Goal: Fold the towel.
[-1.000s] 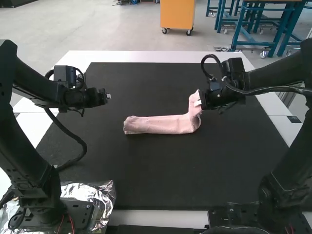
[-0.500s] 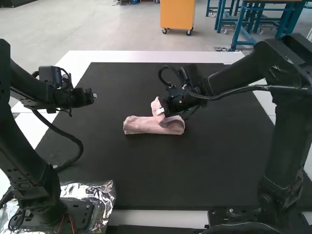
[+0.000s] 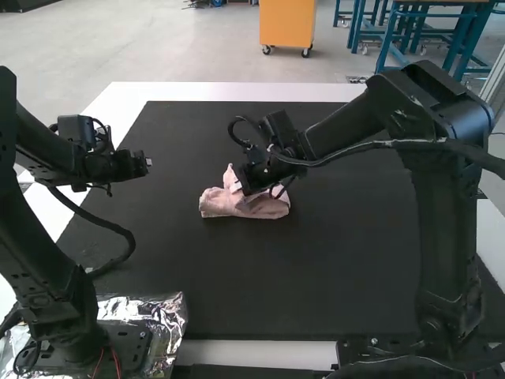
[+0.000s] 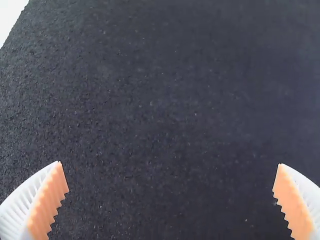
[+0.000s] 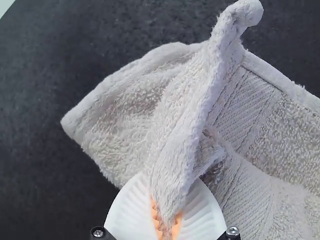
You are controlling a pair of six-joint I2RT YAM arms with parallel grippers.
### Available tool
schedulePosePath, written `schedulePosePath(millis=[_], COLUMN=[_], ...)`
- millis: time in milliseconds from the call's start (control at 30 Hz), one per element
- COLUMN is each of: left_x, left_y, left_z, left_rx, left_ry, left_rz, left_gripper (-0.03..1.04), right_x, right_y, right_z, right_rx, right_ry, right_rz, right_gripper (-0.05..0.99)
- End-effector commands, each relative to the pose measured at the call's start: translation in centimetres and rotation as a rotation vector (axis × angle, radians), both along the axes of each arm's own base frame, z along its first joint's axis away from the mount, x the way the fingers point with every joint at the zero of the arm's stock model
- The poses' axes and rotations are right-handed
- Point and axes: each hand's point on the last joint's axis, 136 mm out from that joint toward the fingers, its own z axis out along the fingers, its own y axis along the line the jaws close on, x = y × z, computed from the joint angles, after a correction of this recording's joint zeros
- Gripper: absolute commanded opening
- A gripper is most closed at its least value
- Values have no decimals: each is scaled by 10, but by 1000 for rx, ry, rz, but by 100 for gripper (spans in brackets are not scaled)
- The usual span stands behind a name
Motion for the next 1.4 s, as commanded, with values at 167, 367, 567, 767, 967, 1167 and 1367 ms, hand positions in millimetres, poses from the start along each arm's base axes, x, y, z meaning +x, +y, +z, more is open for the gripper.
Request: schedulePosePath(millis=[167,367,567,767,967,1167,1367], left_x=[-5,-5,-6,-8,-8,-6,-5], left_y=[2,0,-1,-2,-7,-16,-15], left_z=[4,4,2,0,-2,0,3], left_rx=[20,23,19,19,17,17,22], left_ry=[-25,-41,-32,-25,-22,-23,-33], left_rz=[-3,-8,-9,-10,-21,-42,-40], left_gripper=[97,97,97,97,97,97,97], right_x=[7,-1,-11,-2,9,10,8], right_y=[37,62,66,54,17,-2,-2], right_z=[8,19,60,133,116,80,50], right_rx=[42,53,92,183,199,203,210], right_ry=[-16,-20,-25,-135,-128,-123,-103], right_rz=[26,63,113,86,40,1,-9], right_gripper=[-2,53,89,90,-3,-2,-2])
